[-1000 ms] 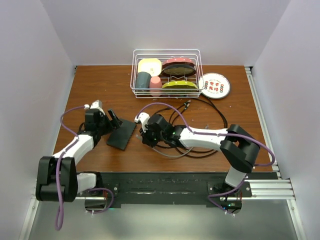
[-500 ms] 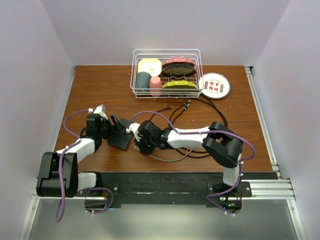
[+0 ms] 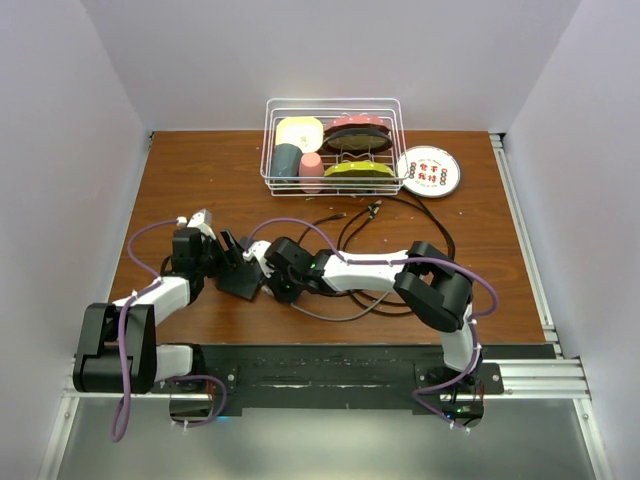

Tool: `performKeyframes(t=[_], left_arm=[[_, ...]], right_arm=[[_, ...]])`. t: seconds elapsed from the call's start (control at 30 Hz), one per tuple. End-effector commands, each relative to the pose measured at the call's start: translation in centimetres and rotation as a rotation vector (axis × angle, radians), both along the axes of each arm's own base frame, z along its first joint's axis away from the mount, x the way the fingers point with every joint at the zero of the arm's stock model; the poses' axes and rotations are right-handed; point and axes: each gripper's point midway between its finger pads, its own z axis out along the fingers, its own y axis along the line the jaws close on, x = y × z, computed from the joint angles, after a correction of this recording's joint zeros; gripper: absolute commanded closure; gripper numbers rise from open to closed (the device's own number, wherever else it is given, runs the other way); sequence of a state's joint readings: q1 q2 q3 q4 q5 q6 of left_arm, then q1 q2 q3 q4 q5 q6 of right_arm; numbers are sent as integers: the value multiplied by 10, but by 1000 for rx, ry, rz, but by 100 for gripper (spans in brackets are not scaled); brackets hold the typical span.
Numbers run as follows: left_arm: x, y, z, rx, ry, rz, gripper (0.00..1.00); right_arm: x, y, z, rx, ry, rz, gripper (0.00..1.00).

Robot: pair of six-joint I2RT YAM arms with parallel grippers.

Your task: Insert the plug into the switch port

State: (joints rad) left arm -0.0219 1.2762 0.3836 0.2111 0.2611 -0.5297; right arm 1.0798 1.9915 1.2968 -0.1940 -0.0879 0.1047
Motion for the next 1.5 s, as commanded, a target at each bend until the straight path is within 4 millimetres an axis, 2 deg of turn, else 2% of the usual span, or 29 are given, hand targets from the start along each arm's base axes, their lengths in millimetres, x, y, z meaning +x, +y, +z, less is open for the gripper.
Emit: performKeyframes(t=[0.0, 0.67, 0.83, 1.47], left_arm=[[0, -3, 1, -7, -15, -28, 25], [-2, -6, 1, -23, -16, -36, 26], [-3, -7, 2, -25, -20, -37, 26], [-5, -12, 5, -52, -35, -53, 24]], right_arm=[[4, 3, 6, -18, -10, -22, 100], [3, 14, 4, -13, 19, -6, 100], [2, 14, -1, -39, 32, 1, 100], [-6, 26, 3, -33, 35, 40, 100]])
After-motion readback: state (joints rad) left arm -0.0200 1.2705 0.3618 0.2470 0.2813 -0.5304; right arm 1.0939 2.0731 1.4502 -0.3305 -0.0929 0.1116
